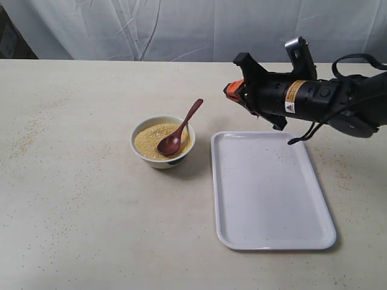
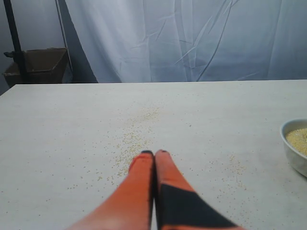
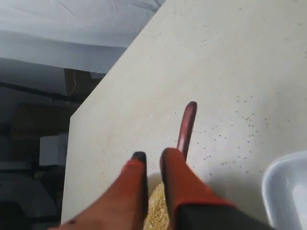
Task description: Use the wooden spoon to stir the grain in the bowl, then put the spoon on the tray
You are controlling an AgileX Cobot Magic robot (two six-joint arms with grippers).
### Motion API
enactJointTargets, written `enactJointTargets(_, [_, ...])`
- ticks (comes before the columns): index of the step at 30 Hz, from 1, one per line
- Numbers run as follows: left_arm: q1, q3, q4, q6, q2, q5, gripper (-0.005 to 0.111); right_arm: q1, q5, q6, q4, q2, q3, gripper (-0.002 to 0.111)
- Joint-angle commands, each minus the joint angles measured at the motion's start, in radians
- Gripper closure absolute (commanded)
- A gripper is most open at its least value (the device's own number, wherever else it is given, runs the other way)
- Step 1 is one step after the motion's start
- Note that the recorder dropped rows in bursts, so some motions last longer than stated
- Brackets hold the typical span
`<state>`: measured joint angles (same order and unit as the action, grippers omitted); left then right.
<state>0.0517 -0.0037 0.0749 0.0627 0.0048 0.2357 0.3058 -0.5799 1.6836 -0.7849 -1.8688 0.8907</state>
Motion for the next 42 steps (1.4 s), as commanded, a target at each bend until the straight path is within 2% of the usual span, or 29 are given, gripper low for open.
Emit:
enactJointTargets(1, [-0.001,0.004,-0.003,0.003,-0.005,-0.005,0.107,-0.007,0.001,0.068,-0.097,-0.062,0.076,0.069])
enactJointTargets(3, [-0.001,0.004,-0.003,0.003,-0.005,-0.005,0.107,-0.007,-0.001,0.119,-0.149,-0.103,0.110,0.064])
enactJointTargets(8, [-0.001,0.004,-0.003,0.003,-0.005,-0.005,0.107,-0.007,-0.082,0.238,-0.262,-0.224,0.219,0.065])
enactJointTargets(13, [-0.001,0.004,-0.003,0.003,-0.005,-0.005,0.107,-0.004,-0.089,0.322,-0.326,-0.316,0.322,0.065])
enactJointTargets(23, [-0.001,0.004,-0.003,0.003,-0.005,-0.005,0.107,0.010,-0.091,0.384,-0.355,-0.401,0.412,0.065])
enactJointTargets(26, [-0.001,0.004,-0.003,0.003,-0.005,-0.005,0.107,0.016,-0.089,0.384,-0.353,-0.410,0.422,0.074])
enactJointTargets(30, [-0.001,0.004,-0.003,0.003,-0.005,-0.005,0.107,0.016,-0.045,0.384,-0.293,-0.410,0.422,0.104])
enactJointTargets(31, [-0.001,0.004,-0.003,0.003,-0.005,-0.005,0.107,0.016,-0.040,0.384,-0.257,-0.410,0.422,0.109])
enactJointTargets(37, [-0.001,0.004,-0.003,0.003,-0.005,-0.005,0.107,0.055,-0.094,0.158,0.008,-0.380,0.422,0.108])
enactJointTargets(39, [-0.001,0.004,-0.003,0.003,-0.005,-0.005,0.107,0.073,-0.112,0.017,0.068,-0.349,0.422,0.108])
enactJointTargets(42, [-0.001,0.004,-0.003,0.003,-0.005,-0.005,0.107,0.107,-0.119,-0.315,0.083,-0.286,0.422,0.108])
